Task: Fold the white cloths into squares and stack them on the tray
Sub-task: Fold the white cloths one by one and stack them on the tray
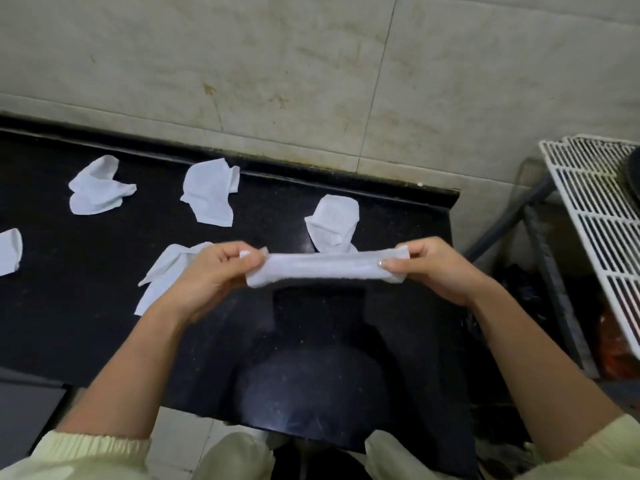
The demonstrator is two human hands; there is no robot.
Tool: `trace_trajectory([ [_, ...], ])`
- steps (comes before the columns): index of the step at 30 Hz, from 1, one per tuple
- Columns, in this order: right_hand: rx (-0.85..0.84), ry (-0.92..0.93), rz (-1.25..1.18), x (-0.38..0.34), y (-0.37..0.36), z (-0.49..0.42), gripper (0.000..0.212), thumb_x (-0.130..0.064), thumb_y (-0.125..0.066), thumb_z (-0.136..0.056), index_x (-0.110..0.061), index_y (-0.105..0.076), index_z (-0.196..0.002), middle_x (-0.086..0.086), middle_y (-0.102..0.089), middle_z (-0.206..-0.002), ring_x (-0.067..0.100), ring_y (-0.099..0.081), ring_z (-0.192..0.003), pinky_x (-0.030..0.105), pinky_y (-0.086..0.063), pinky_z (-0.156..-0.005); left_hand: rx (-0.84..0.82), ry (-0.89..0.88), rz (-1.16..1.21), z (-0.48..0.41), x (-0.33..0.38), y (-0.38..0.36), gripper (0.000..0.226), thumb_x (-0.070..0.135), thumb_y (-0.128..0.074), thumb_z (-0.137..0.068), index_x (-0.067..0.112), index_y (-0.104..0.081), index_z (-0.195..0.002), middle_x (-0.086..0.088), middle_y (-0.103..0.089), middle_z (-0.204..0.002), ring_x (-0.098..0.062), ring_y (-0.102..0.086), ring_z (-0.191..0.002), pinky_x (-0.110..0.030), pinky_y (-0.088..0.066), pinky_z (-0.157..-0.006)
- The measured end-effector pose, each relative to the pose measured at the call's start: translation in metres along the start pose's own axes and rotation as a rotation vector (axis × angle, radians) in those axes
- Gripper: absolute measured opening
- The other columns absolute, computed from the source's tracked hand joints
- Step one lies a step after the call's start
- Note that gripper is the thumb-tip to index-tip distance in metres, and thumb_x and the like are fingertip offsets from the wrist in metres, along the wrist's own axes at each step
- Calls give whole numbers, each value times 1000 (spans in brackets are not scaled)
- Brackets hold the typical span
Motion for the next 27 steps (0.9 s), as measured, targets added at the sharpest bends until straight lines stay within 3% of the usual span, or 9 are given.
trace_trajectory([
  [3,-53,-154,-19,46,-10,9,7,-12,-75,-69,-10,-79,-74,8,-75,-81,11,-68,-74,20,-54,-71,-67,172,-29,18,-47,4,46,57,-89,-46,18,-68,-62,1,-60,-68,-8,-58,-68,-19,-51,-67],
  [6,-91,-335,28,98,-22,21,19,-14,-79,-69,-5,-79,-86,13,-76,-92,15,-69,-82,26,-55,-79,-121,350,-18,41,-93,5,47,53,-90,-47,16,-70,-67,-3,-64,-74,-10,-62,-72,-20,-53,-68],
  [9,-115,-478,32,135,-33,30,23,-10,-76,-78,2,-75,-98,13,-75,-96,17,-71,-85,27,-55,-76,-93,480,-65,53,-126,8,61,51,-91,-47,5,-73,-83,-10,-72,-87,-15,-68,-79,-23,-55,-71],
  [11,-80,-500,14,144,-36,30,21,-7,-71,-83,4,-73,-101,13,-75,-97,18,-72,-86,25,-55,-73,-70,529,-80,52,-134,10,50,38,-88,-61,4,-74,-94,-14,-74,-98,-18,-70,-88,-26,-56,-77],
  [13,4,-465,9,145,-35,25,16,-7,-69,-85,2,-74,-98,11,-76,-95,18,-72,-85,25,-56,-70,-24,528,-107,43,-132,10,23,17,-75,-80,5,-73,-100,-14,-74,-101,-20,-69,-93,-28,-56,-80],
  [15,134,-413,21,143,-30,16,10,-8,-70,-85,-1,-75,-90,13,-75,-92,19,-73,-81,30,-58,-73,66,486,-151,31,-127,11,15,8,-67,-87,5,-71,-101,-11,-74,-97,-19,-69,-89,-26,-57,-77],
  [19,346,-367,143,146,-24,-3,10,-13,-70,-86,-4,-74,-84,11,-74,-89,24,-70,-85,40,-56,-83,298,411,-132,11,-125,9,11,6,-68,-86,0,-68,-95,-14,-72,-86,-22,-67,-79,-27,-59,-71],
  [24,456,-367,287,153,-29,-13,13,-17,-66,-88,-8,-73,-83,4,-70,-83,17,-62,-80,33,-50,-75,458,400,-274,-2,-142,9,9,12,-73,-83,6,-68,-80,-15,-73,-81,-31,-70,-79,-43,-59,-80],
  [27,501,-375,304,154,-30,-15,14,-19,-65,-89,-7,-71,-88,4,-69,-85,17,-62,-80,29,-48,-73,492,370,-414,-6,-146,12,11,18,-74,-83,11,-67,-78,-7,-73,-75,-26,-71,-79,-41,-58,-80],
])
Point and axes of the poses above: each hand's wrist, its own z-axis away from the middle knuckle, its own y-axis out of the back of the hand, x = y × z, the point moved 4 cm from there along -z, towards the middle knuckle
